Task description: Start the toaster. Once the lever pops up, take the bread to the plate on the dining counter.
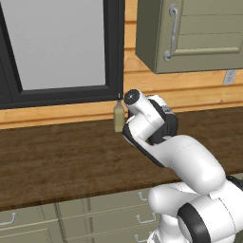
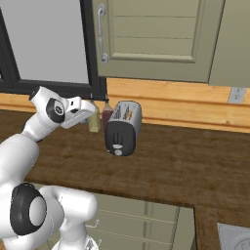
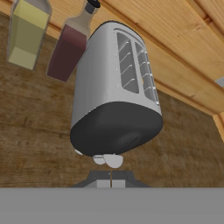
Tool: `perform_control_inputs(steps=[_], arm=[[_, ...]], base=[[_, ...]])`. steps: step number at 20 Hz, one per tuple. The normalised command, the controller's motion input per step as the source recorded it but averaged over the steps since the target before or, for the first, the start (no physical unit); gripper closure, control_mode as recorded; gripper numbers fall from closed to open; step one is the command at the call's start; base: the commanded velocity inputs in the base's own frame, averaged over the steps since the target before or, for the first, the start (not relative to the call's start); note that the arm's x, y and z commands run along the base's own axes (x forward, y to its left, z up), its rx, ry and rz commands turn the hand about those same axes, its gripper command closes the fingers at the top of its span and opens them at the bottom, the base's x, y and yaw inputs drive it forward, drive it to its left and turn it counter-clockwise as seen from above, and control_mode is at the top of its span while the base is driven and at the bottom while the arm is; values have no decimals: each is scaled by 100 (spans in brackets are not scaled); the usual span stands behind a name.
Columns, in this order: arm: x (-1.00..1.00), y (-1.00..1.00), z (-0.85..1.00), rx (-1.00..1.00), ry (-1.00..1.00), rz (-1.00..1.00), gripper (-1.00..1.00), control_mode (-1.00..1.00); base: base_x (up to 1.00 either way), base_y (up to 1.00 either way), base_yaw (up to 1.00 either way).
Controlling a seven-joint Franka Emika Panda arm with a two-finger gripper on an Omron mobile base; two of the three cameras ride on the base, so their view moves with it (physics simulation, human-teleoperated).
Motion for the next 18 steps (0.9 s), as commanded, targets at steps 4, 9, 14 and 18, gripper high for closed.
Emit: perform_control_inputs(steps=[4,9,14,18], arm=[[0,0,0,0,0,0,100,-100],[0,0,0,0,0,0,100,-100],[0,0,0,0,0,0,100,-100],[0,0,0,0,0,0,100,-100]], base=[[0,0,0],[0,0,0],[0,0,0],[0,0,0]])
